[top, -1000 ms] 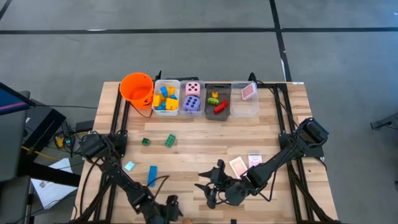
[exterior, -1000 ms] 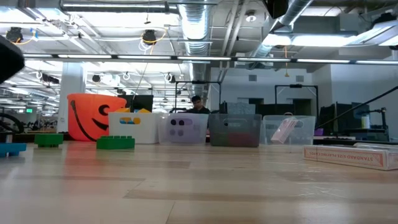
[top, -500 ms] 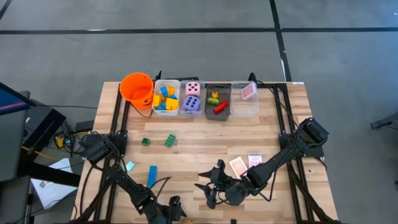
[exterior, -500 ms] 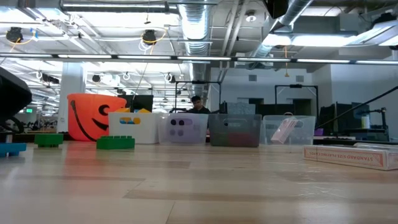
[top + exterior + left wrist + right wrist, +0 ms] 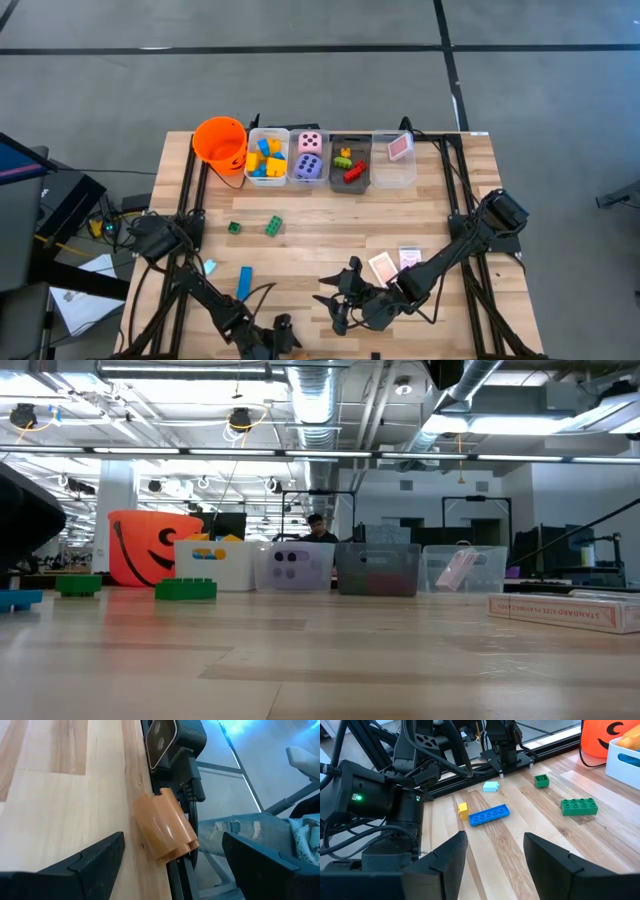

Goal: Pick & Place Toys
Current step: Put the brown game piece into the black bin

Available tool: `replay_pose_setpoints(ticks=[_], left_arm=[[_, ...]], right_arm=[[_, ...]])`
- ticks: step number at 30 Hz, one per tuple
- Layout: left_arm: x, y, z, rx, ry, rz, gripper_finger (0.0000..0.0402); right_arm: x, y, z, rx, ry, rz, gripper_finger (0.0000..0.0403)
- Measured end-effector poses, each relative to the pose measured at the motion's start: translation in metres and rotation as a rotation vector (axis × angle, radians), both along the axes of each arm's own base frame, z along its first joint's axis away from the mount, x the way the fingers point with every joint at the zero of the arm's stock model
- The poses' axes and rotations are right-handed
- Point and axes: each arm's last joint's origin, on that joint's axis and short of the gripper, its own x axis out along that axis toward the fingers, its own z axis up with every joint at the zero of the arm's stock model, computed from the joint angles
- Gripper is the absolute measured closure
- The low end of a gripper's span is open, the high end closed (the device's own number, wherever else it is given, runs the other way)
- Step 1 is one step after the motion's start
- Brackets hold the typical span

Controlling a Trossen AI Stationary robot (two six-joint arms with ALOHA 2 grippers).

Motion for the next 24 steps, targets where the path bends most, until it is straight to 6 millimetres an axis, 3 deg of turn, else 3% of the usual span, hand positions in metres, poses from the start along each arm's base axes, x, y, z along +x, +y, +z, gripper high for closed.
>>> replay_pose_setpoints(ticks=[24], left_arm=[[0.0068, 0.0102, -0.0035, 0.05, 0.023, 0.043, 0.0083]], right_arm=[[0.0, 0.0, 0.0, 0.0, 0.0, 0.0, 0.021]])
